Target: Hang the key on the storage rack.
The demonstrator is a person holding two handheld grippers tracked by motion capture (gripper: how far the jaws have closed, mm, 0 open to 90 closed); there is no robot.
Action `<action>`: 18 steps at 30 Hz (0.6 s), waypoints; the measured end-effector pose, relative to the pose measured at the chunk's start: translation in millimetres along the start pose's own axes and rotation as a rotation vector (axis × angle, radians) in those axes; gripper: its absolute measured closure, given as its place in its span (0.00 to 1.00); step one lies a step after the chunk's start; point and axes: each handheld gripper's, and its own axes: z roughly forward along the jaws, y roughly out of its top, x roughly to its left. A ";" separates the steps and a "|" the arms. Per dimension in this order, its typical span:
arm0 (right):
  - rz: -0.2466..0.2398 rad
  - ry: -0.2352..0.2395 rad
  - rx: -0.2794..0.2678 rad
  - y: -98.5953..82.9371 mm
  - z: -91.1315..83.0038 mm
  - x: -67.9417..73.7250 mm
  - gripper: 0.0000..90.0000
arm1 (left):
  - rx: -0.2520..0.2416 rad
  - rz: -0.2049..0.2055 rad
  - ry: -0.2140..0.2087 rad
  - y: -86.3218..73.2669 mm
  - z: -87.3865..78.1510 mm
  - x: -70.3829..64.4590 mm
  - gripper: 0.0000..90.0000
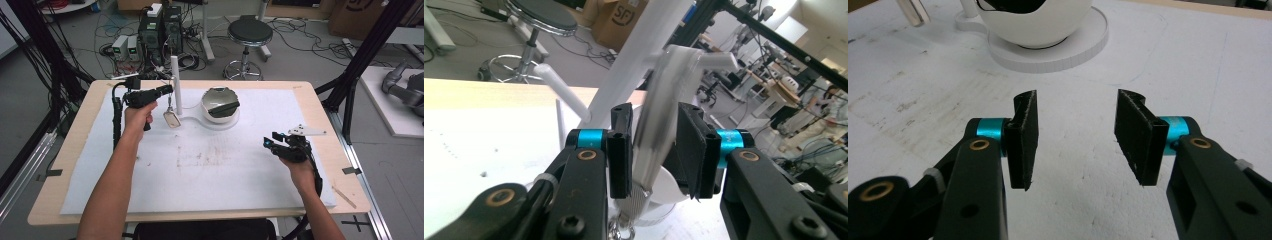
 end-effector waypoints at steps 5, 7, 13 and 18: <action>0.002 -0.009 -0.003 0.2 -1.5 -0.8 0.59 | -0.026 0.099 0.074 -3.6 -14.3 -6.6 0.75; 0.002 -0.012 -0.005 0.7 -2.3 -0.9 0.59 | -0.034 0.133 0.094 -9.4 -20.4 -7.9 0.75; -0.008 -0.030 -0.012 1.3 -4.7 -2.7 0.53 | -0.054 0.316 0.152 -30.3 -42.7 -16.5 0.68; -0.037 -0.047 -0.017 2.0 -3.8 -4.1 0.42 | -0.064 0.388 0.169 -45.4 -57.9 -21.1 0.54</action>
